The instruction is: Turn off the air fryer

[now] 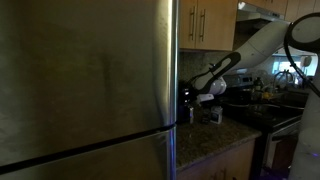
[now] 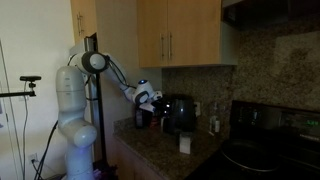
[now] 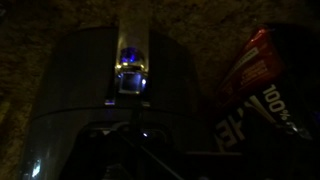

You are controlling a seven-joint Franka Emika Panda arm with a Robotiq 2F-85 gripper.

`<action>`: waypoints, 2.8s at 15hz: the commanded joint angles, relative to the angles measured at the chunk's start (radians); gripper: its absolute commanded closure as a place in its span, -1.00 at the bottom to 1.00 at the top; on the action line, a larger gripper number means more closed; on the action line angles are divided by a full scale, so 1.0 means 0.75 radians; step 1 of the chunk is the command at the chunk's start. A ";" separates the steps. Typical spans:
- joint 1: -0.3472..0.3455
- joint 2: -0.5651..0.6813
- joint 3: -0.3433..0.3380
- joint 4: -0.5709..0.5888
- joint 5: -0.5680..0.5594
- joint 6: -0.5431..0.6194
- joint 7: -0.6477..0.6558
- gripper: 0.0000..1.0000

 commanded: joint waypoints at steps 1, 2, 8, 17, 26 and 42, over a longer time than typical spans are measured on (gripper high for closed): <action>0.043 -0.064 0.011 -0.021 0.178 0.058 -0.175 -1.00; 0.045 -0.058 0.001 -0.020 0.172 0.090 -0.193 -1.00; 0.028 -0.031 0.005 0.006 0.108 0.072 -0.111 -1.00; 0.022 -0.001 0.000 0.011 0.087 0.078 -0.089 -1.00; 0.036 -0.001 -0.003 0.008 0.117 0.064 -0.106 -1.00; 0.041 0.080 -0.014 0.058 0.193 -0.024 -0.033 -1.00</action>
